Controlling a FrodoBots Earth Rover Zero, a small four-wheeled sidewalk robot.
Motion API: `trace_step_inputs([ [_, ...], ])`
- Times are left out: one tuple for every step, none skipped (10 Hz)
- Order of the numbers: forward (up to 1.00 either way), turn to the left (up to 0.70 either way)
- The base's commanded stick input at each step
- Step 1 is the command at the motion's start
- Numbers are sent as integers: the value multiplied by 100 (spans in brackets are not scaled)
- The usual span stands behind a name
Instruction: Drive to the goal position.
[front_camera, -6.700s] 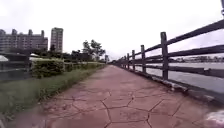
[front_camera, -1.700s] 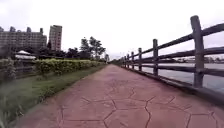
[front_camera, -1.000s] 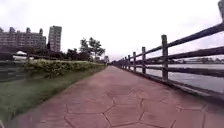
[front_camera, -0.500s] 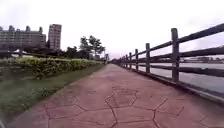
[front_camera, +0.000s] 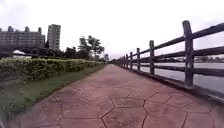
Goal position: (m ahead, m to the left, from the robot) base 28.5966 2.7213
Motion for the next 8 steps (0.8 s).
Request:
trace_step_inputs([
  [0, 0],
  [0, 0],
  [0, 0],
  [42, 0],
  [100, 0],
  [100, 0],
  [100, 0],
  [100, 0],
])
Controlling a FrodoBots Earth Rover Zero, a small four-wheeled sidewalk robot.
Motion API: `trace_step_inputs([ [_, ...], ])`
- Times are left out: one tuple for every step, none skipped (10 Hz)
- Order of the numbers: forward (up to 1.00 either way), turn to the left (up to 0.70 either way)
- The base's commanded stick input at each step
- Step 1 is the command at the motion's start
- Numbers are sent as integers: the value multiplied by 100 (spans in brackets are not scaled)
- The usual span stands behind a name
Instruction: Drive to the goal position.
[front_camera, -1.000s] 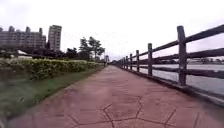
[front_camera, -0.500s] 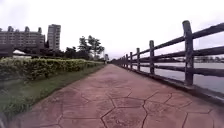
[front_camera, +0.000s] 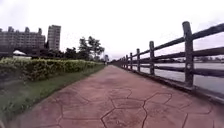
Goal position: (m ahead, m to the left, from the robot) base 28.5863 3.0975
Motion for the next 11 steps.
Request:
trace_step_inputs([
  [100, 0],
  [100, 0],
  [100, 0],
  [100, 0],
  [100, 0],
  [100, 0],
  [100, 0],
  [100, 0],
  [100, 0],
  [100, 0],
  [100, 0],
])
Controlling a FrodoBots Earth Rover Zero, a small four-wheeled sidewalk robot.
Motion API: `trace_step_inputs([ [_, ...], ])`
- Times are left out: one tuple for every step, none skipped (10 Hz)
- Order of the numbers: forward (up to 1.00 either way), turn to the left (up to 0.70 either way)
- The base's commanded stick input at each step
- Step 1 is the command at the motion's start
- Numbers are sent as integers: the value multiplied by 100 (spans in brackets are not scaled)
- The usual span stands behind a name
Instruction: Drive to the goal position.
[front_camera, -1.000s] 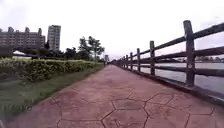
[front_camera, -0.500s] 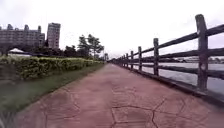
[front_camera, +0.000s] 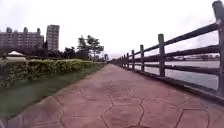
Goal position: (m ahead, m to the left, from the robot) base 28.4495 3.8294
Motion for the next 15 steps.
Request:
trace_step_inputs([
  [100, 0],
  [100, 0],
  [100, 0],
  [100, 0],
  [100, 0],
  [100, 0],
  [100, 0],
  [100, 0],
  [100, 0],
  [100, 0],
  [100, 0],
  [100, 0],
  [100, 0],
  [100, 0],
  [100, 0],
])
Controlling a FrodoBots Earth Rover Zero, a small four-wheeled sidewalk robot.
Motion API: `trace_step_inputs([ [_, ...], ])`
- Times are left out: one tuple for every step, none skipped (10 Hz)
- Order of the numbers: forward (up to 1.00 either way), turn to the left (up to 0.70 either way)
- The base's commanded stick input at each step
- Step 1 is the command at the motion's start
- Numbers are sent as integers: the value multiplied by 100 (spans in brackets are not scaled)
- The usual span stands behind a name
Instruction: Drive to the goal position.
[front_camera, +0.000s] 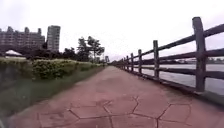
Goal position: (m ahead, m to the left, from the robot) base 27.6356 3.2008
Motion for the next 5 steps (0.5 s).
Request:
trace_step_inputs([
  [100, 0],
  [100, 0],
  [100, 0],
  [100, 0],
  [100, 0],
])
